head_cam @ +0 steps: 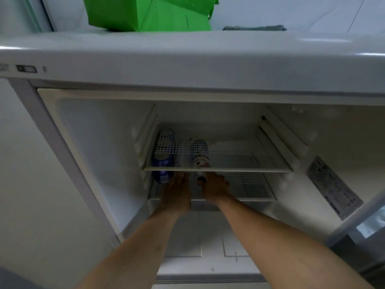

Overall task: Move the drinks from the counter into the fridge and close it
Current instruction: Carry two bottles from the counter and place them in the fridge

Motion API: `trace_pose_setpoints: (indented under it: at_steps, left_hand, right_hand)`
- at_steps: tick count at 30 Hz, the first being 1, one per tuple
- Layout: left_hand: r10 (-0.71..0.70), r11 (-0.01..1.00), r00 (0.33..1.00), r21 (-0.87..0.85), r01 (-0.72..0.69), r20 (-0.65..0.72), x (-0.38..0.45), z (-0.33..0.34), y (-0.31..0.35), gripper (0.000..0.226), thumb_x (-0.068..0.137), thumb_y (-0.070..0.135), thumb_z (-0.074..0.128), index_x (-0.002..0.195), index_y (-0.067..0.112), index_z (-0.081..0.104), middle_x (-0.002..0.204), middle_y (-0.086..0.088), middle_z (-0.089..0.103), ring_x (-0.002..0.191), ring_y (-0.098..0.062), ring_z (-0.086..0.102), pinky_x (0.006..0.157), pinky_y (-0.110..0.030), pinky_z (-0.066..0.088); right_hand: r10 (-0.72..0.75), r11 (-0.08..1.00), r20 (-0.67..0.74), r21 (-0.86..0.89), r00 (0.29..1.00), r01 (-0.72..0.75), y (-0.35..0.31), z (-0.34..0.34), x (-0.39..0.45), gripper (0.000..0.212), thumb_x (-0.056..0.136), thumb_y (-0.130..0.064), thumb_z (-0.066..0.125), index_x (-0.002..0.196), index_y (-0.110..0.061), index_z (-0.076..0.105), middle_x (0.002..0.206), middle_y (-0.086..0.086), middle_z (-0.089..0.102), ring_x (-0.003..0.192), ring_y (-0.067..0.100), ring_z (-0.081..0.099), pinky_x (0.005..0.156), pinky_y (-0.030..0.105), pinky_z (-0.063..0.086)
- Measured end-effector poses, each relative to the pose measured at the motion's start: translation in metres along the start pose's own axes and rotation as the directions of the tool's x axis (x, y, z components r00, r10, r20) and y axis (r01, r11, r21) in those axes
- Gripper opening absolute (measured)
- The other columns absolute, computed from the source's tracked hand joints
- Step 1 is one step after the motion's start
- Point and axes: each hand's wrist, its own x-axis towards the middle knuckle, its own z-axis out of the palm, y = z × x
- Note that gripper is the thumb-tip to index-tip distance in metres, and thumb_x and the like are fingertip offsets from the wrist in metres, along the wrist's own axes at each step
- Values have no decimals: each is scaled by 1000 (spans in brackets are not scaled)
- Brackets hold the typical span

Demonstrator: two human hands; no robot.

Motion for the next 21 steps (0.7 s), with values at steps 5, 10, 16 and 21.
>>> trace_pose_setpoints:
  at_steps: [5, 10, 16, 21]
  left_hand:
    - [5, 995, 990, -94, -18, -144, -11, 15, -2, 77, 94, 19, 50, 158, 16, 7, 166, -4, 2, 150, -26, 17, 112, -37, 31]
    - [18, 996, 999, -89, -22, -36, -3, 19, -2, 84, 93, 22, 48, 157, 11, -5, 166, -12, -1, 148, -29, 21, 116, -39, 29]
    - [18, 993, 998, -114, -24, -54, -1, 17, 0, 80, 93, 24, 48, 158, 11, 3, 166, -11, 2, 146, -29, 26, 114, -39, 33]
    - [32, 936, 967, -330, -117, -254, -25, 26, 3, 77, 92, 20, 58, 157, 10, 18, 165, -11, 11, 148, -27, 24, 114, -41, 35]
  right_hand:
    - [-9, 999, -86, 35, 996, 12, 3, 4, 2, 44, 100, -40, 46, 140, -22, 47, 135, 10, 59, 123, 33, 53, 99, 40, 40]
    - [-67, 992, -175, 93, 982, 84, 6, 25, -11, 45, 100, -29, 45, 145, -25, 41, 142, 6, 51, 129, 31, 45, 103, 38, 34]
    - [-52, 999, -49, -19, 997, 51, 6, 13, -7, 56, 102, -38, 39, 154, -29, 24, 159, 3, 32, 145, 32, 27, 115, 47, 22]
    - [-125, 975, -312, 135, 942, 174, 2, 11, -33, 45, 92, -22, 58, 137, -20, 54, 135, 8, 60, 125, 34, 53, 104, 43, 42]
